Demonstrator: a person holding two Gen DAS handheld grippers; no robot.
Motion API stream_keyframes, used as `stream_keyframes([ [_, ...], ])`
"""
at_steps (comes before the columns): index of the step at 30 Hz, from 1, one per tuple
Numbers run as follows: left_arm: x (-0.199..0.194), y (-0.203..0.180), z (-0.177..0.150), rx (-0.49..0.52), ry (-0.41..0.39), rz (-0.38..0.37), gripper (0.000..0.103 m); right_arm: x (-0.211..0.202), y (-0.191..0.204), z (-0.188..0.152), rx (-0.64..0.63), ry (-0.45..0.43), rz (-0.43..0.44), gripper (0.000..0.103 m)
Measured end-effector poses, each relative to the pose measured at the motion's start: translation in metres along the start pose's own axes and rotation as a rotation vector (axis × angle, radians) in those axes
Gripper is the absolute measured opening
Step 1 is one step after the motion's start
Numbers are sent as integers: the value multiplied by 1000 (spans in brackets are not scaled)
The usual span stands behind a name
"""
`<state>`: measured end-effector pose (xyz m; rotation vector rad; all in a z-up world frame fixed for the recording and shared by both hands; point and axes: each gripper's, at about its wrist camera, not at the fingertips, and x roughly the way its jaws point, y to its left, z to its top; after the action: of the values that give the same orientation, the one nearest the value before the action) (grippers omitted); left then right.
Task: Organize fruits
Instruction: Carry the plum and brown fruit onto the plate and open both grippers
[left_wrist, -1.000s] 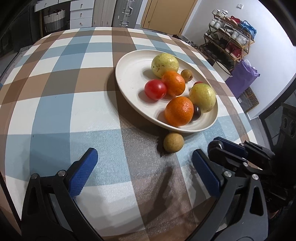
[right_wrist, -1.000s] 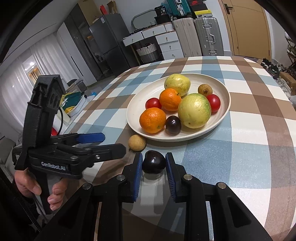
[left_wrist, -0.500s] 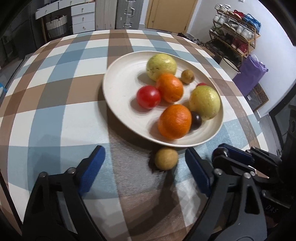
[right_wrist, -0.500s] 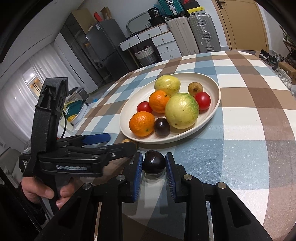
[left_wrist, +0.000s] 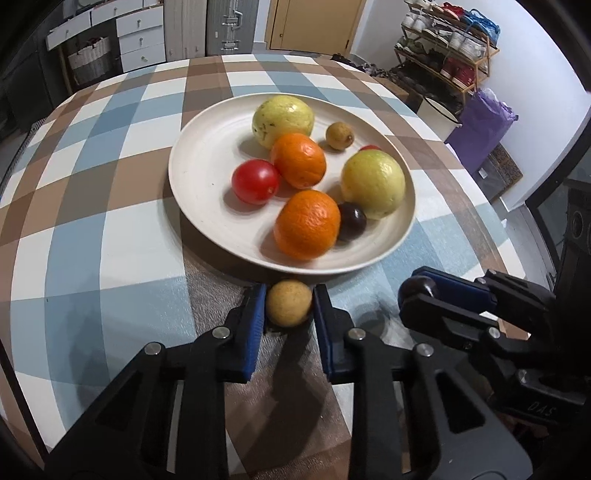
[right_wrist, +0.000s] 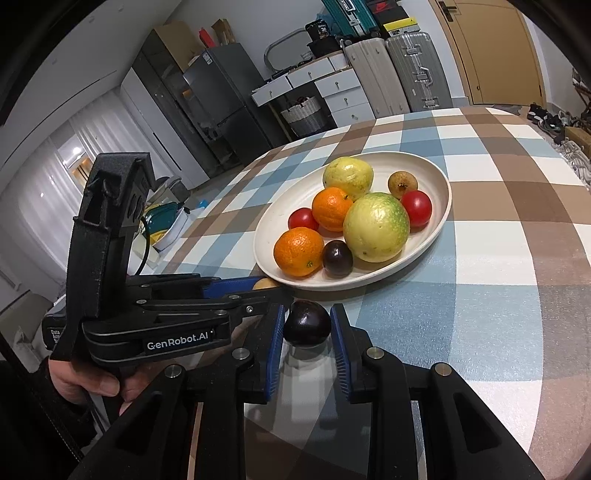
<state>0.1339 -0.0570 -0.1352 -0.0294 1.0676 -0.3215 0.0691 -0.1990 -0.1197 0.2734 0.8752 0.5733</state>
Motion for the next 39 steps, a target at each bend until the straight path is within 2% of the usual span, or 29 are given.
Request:
stream_keyframes([
  [7, -8, 2, -10, -9, 12, 6, 23, -9, 5, 2, -12, -15, -14, 26],
  [16, -29, 16, -8, -24, -3, -43, 23, -6, 12, 23, -29, -19, -19, 26],
  [26, -41, 34, 28, -56, -49, -64, 23, 2, 17, 61, -43, -37, -10, 26],
  [39, -16, 56, 81, -79, -38, -70, 23, 41, 5, 112, -12, -6, 30, 26],
])
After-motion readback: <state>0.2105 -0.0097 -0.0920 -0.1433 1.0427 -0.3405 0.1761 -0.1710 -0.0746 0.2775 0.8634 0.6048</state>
